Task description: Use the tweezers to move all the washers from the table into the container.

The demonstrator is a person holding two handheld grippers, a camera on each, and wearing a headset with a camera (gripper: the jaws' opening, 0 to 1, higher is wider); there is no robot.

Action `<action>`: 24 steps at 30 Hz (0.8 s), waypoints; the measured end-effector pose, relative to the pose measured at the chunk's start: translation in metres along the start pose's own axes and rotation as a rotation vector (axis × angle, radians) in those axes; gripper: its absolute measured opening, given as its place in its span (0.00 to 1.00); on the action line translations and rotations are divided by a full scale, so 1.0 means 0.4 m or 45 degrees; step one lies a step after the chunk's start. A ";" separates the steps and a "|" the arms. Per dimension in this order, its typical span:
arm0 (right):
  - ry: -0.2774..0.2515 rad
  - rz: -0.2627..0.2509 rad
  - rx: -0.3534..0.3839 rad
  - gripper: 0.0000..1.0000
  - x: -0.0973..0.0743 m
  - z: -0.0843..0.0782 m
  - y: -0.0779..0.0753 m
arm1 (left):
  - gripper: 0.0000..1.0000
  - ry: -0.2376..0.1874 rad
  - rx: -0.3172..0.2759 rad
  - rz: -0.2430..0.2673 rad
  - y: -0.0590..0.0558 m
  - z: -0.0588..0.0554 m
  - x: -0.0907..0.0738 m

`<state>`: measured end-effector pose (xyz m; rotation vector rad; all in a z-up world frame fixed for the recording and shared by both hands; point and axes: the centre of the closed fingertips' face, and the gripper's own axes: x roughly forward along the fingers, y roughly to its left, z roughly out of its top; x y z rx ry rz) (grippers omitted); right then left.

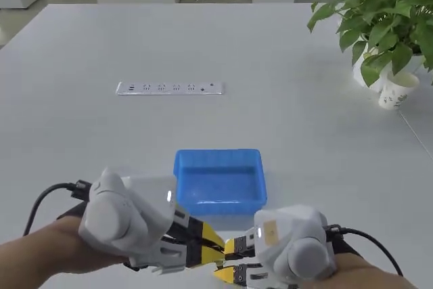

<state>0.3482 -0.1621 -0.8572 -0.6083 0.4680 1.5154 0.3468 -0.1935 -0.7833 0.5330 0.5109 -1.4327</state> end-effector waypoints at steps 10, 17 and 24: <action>-0.002 -0.009 0.012 0.12 0.005 -0.008 -0.018 | 0.05 0.007 -0.009 -0.001 0.019 -0.004 0.010; -0.004 -0.010 0.014 0.12 0.010 -0.012 -0.029 | 0.05 0.009 -0.019 0.001 0.030 -0.008 0.014; -0.004 -0.005 0.019 0.12 0.015 -0.017 -0.037 | 0.05 0.009 -0.032 0.000 0.041 -0.012 0.018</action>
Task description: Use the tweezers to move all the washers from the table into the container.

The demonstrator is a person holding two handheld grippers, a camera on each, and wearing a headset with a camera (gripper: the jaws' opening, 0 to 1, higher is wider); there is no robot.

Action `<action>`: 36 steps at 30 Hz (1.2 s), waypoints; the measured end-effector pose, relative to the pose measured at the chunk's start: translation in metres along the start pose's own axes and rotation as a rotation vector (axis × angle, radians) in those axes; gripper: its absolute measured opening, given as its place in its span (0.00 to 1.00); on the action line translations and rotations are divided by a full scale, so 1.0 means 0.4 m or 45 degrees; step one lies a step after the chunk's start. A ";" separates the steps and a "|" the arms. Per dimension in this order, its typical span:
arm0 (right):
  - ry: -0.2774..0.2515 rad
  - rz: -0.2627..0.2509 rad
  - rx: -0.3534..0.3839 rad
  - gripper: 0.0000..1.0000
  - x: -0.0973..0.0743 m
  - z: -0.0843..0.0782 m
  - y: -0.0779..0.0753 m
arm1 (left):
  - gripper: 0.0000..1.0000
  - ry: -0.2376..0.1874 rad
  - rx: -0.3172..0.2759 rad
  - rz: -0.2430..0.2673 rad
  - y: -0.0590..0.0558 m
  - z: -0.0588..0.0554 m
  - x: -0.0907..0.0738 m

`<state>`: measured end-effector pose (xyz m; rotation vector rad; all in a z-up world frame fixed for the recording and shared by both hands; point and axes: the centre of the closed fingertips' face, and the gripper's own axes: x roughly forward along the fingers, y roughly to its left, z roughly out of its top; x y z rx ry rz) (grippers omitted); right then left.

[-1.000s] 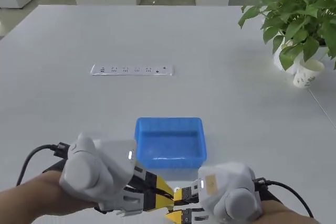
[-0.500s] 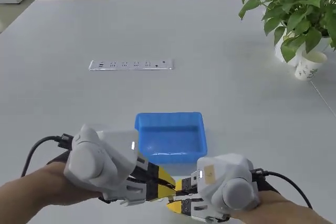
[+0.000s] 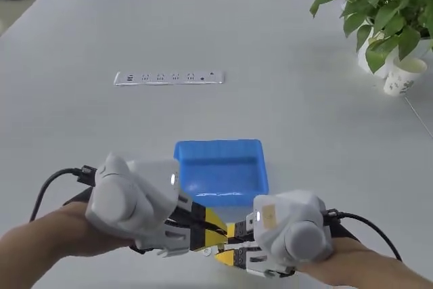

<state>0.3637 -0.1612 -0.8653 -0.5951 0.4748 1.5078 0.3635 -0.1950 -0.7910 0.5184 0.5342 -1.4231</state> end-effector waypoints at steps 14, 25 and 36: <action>-0.011 0.004 0.003 0.12 0.003 -0.001 -0.002 | 0.05 -0.002 -0.014 -0.012 0.002 -0.001 0.003; -0.001 0.005 0.003 0.12 0.001 -0.005 -0.001 | 0.05 0.001 -0.014 -0.018 0.002 -0.002 0.007; 0.000 0.004 0.009 0.12 0.001 -0.011 -0.001 | 0.05 -0.008 -0.027 -0.023 0.006 0.000 0.014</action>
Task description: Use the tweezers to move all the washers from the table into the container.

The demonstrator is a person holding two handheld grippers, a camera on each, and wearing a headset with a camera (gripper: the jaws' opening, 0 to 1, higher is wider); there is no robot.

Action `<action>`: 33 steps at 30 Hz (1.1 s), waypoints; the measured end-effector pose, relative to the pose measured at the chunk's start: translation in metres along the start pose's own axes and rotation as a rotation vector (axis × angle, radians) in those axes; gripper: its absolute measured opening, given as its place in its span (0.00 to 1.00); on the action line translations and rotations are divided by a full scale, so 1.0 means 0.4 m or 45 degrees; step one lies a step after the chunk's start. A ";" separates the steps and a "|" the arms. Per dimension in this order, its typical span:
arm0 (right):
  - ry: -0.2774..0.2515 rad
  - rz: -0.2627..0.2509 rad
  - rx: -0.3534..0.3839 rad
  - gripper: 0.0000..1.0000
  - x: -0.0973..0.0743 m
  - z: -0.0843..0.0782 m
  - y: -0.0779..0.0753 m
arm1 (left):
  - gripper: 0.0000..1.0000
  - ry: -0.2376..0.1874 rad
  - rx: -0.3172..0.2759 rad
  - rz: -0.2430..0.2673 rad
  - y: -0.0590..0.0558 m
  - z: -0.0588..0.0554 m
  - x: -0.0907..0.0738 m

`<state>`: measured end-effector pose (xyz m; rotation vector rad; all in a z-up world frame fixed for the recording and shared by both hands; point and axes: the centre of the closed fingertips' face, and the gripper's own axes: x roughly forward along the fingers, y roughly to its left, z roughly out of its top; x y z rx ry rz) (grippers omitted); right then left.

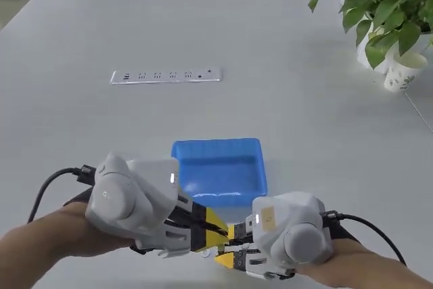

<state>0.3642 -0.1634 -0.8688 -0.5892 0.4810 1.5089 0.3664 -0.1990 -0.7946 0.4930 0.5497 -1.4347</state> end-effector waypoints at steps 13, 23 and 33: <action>-0.002 0.003 0.007 0.12 0.002 0.000 -0.001 | 0.05 -0.008 -0.028 -0.003 0.006 -0.002 -0.003; -0.005 -0.002 0.024 0.11 0.004 0.000 -0.003 | 0.05 -0.012 -0.040 -0.003 0.007 -0.003 -0.004; -0.009 -0.005 0.053 0.10 0.002 -0.001 -0.005 | 0.05 -0.017 -0.044 -0.008 0.010 -0.001 -0.001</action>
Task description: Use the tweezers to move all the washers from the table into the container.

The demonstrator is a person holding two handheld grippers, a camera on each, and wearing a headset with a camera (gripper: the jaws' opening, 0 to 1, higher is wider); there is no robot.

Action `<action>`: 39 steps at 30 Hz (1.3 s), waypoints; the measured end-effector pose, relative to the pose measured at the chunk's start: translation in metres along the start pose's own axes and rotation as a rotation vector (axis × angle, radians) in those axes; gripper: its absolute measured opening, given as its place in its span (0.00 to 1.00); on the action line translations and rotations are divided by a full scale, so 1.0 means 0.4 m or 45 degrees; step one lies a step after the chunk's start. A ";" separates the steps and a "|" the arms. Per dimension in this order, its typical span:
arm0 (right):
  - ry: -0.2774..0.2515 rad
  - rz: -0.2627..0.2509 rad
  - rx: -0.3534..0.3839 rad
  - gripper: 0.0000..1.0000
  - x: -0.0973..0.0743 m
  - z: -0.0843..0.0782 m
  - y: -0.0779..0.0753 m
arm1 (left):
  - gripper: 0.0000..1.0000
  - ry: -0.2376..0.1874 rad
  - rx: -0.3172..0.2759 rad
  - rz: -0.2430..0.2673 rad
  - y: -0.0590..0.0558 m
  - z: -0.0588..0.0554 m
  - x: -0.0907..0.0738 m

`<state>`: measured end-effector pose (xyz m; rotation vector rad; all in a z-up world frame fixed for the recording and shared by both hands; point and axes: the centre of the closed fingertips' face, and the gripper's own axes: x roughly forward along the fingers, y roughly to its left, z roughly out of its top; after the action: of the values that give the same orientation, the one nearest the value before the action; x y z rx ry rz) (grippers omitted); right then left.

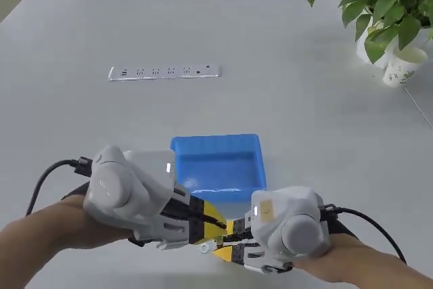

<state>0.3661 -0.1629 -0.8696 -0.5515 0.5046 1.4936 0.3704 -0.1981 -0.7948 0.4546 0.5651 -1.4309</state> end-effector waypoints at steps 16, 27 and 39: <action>0.001 0.003 0.035 0.09 -0.001 -0.001 0.000 | 0.05 0.007 -0.005 -0.005 0.003 -0.002 -0.001; 0.010 0.003 0.025 0.09 0.002 0.000 0.002 | 0.05 0.031 0.008 -0.009 0.000 -0.006 -0.006; 0.009 0.007 0.020 0.09 -0.003 0.010 0.004 | 0.05 0.032 0.014 -0.013 -0.003 0.000 -0.015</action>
<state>0.3643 -0.1612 -0.8659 -0.5440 0.5234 1.4919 0.3690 -0.1933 -0.7911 0.4794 0.5808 -1.4406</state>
